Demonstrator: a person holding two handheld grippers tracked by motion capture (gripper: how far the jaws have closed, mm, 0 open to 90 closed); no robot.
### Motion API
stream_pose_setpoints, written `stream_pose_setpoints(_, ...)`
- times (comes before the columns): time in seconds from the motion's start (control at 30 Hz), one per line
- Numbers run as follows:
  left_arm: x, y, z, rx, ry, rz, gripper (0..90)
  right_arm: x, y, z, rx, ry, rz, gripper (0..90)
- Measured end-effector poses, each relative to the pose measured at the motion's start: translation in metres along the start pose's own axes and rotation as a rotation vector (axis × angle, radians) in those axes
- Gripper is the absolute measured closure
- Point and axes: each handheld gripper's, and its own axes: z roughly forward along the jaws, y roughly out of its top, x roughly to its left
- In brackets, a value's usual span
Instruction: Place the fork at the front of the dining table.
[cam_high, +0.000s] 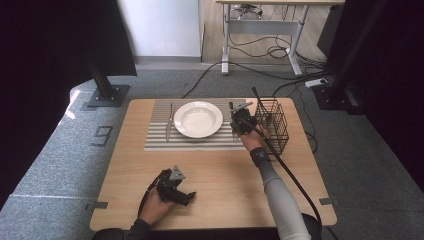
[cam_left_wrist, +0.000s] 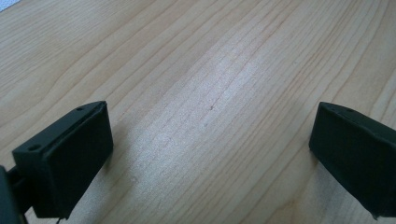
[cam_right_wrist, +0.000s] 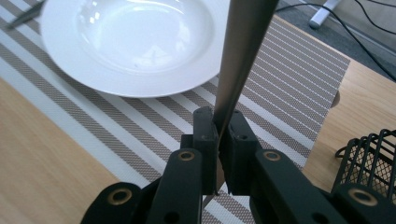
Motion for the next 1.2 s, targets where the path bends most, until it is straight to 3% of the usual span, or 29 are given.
stream_pose_setpoints(0.2,0.0,0.0,0.0,0.002,0.001,0.003,0.0,-0.006,-0.003,0.022,0.045,-0.036,0.027,84.2)
stream_pose_setpoints(0.4,0.0,0.0,0.0,0.001,0.0,0.001,0.0,-0.007,-0.002,0.038,0.056,-0.051,0.046,84.3)
stream_pose_setpoints(1.2,0.0,0.0,0.0,0.002,-0.001,0.002,0.0,-0.021,0.0,0.074,0.069,-0.089,0.119,85.5)
